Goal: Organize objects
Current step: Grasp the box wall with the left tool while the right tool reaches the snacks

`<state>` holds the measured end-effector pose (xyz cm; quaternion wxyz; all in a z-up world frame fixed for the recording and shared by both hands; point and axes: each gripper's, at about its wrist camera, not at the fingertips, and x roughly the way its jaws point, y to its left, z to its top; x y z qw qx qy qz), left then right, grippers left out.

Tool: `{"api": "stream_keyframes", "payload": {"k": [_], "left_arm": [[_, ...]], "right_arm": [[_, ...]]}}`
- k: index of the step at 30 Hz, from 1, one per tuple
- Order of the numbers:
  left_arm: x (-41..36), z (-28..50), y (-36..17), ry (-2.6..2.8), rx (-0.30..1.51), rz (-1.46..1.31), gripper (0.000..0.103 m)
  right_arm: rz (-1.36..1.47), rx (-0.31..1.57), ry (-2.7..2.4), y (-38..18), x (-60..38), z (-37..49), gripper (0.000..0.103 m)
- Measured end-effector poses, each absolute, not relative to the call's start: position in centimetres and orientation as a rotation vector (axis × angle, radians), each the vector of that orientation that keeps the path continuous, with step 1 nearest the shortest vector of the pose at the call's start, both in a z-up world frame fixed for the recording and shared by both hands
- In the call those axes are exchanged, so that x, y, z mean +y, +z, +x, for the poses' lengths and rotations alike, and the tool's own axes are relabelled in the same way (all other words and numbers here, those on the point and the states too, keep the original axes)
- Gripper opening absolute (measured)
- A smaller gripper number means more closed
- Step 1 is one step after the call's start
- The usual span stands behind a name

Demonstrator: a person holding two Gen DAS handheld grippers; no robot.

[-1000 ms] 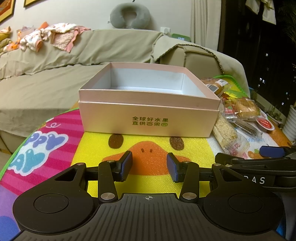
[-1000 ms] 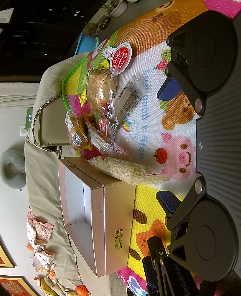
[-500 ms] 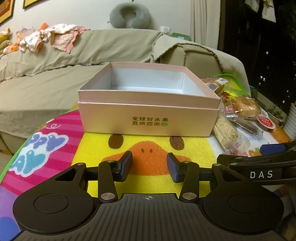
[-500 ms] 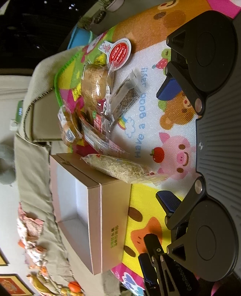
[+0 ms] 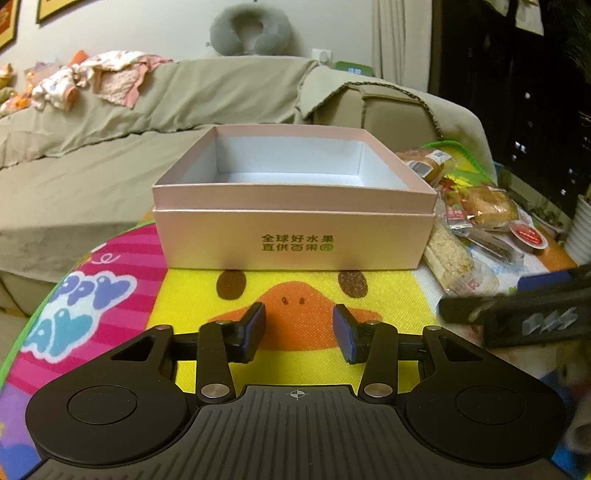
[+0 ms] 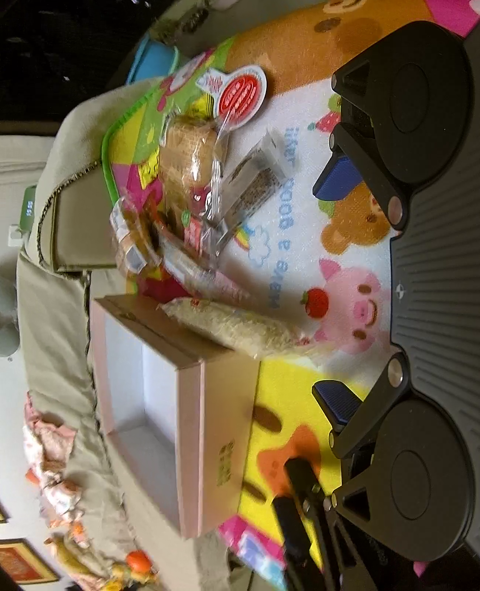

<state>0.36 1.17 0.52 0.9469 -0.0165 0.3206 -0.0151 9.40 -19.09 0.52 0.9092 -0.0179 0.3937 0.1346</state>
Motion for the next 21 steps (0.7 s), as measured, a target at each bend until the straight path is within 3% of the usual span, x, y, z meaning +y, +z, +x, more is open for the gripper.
{"api": "stream_keyframes", "payload": {"k": [9,18,19,21], "left_arm": [[6.7,3.5,8.6,0.025,0.435,-0.043,0.045],[11.3,13.0,4.5,0.028,0.773,-0.12,0.042],[11.4,13.2,4.1,0.018,0.785,-0.135,0.042],[11.2,13.7,3.5,0.009,0.796,-0.144,0.042]], "right_arm": [[-0.054,0.445,0.261,8.4,-21.9,8.2,0.103],[-0.058,0.662,0.377,8.1,-21.9,13.3,0.103],[-0.069,0.688,0.401,7.4,-21.6,13.1,0.102],[-0.092,0.744,0.45,6.4,-20.6,13.2,0.088]]}}
